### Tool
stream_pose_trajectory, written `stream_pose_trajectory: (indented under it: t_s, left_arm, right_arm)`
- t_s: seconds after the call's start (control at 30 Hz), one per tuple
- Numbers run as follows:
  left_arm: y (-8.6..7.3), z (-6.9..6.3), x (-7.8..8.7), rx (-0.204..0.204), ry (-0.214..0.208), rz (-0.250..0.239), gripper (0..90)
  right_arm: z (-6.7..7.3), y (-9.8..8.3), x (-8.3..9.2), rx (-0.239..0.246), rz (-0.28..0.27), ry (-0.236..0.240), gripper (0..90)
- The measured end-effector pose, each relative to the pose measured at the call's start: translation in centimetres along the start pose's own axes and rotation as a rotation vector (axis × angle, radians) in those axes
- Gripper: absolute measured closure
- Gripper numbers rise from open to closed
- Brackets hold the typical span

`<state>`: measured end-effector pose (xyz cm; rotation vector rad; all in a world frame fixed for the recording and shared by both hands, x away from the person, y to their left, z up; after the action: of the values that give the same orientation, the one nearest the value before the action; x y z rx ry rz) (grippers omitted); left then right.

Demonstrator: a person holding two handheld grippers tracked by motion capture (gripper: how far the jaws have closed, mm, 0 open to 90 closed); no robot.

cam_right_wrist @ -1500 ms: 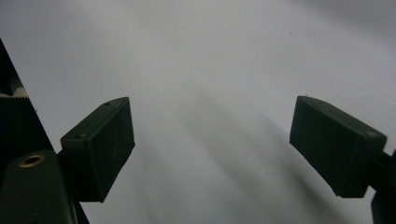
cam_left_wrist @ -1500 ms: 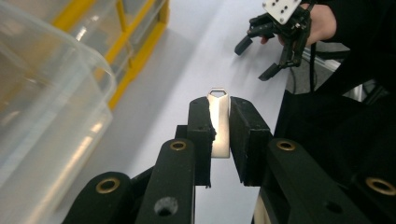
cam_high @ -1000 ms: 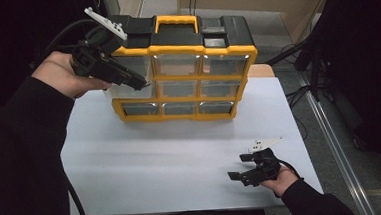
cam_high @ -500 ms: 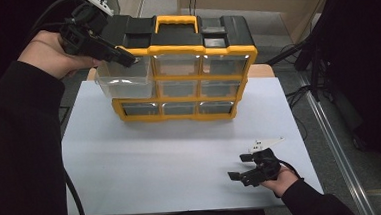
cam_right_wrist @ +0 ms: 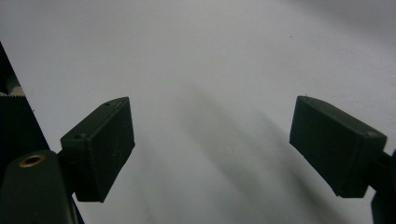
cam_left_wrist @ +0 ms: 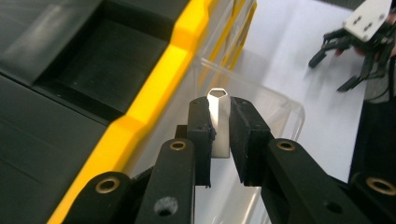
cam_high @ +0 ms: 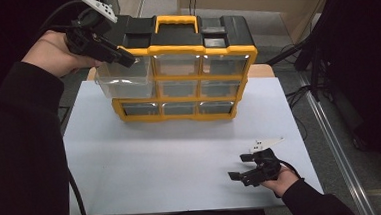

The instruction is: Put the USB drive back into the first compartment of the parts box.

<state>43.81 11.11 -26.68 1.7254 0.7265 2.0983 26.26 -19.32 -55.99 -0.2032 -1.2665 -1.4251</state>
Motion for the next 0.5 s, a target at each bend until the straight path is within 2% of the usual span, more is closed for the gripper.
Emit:
stream_pose_trajectory:
  t_s: [0.03, 0.27, 0.37, 0.47, 0.5]
  left_arm:
    - [-0.1, 0.0, -0.1, -0.014, 0.005, 0.006, 79.9]
    - [-0.3, 0.3, -0.2, 0.022, 0.004, 0.011, 77.9]
    - [-0.1, 0.7, 0.3, 0.052, 0.034, -0.008, 66.2]
    - [0.3, 0.3, 0.7, 0.102, -0.005, -0.027, 57.5]
    - [0.4, 0.0, 0.8, 0.101, -0.007, -0.029, 55.5]
  right_arm:
    - [0.0, 0.0, 0.0, -0.001, -0.001, 0.002, 12.1]
    - [0.1, 0.0, 0.0, 0.002, 0.001, 0.002, 12.1]
    - [0.0, 0.0, 0.0, 0.002, 0.002, 0.000, 12.1]
    - [0.0, 0.0, 0.0, -0.004, 0.000, -0.002, 12.1]
    - [0.0, 0.0, 0.0, -0.005, 0.000, -0.002, 12.1]
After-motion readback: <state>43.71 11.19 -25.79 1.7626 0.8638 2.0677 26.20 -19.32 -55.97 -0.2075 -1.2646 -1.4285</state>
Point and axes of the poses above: each handheld gripper's, and its own axes: x roughly backward along the jaws, y roughly out of its top, z roughly to its left, the point moved 9 cm from there along -x, roughly forward along the jaws, and after that the axes turned 11 degrees about -x, right-handed, at the moved point
